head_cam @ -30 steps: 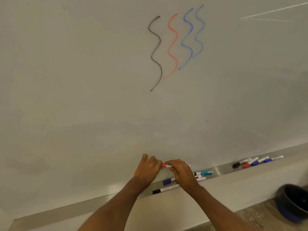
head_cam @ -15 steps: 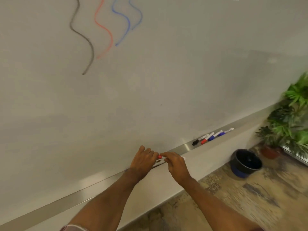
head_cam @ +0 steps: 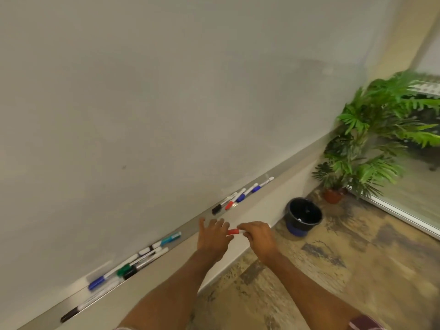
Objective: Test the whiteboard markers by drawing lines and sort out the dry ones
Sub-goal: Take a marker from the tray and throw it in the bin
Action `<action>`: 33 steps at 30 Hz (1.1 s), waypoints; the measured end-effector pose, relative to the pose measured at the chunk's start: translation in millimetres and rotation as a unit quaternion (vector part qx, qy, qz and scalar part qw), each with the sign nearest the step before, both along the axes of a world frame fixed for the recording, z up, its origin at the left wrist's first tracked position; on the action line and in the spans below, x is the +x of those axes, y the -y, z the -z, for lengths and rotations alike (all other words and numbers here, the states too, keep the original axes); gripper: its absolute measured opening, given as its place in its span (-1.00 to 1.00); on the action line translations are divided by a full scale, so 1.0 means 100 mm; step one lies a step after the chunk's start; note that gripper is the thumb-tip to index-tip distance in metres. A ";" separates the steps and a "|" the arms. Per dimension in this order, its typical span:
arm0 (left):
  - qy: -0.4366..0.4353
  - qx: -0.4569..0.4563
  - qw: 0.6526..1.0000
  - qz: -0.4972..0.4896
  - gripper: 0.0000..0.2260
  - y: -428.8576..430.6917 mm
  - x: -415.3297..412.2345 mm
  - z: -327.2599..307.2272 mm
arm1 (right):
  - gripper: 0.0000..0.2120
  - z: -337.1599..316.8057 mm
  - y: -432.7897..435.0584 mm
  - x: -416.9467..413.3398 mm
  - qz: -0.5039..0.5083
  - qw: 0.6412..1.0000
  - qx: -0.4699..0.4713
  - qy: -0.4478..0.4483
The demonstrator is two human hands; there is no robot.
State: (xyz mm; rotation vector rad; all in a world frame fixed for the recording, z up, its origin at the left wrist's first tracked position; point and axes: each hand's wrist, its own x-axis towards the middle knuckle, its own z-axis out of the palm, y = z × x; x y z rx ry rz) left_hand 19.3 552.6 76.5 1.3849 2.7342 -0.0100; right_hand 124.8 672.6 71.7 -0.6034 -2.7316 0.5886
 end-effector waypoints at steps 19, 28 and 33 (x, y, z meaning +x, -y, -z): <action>-0.004 0.016 0.979 0.201 -0.40 -2.58 0.59 0.07 | -0.82 -0.17 -1.94 0.97 0.173 0.984 0.042 0.028; 0.003 0.024 0.963 0.270 -0.39 -3.88 0.33 0.27 | -0.79 0.05 -3.16 0.78 0.241 0.970 -0.005 0.042; 0.011 0.022 0.957 0.288 -0.36 -4.58 0.11 0.30 | -0.81 0.11 -3.79 0.61 0.266 0.963 -0.019 0.041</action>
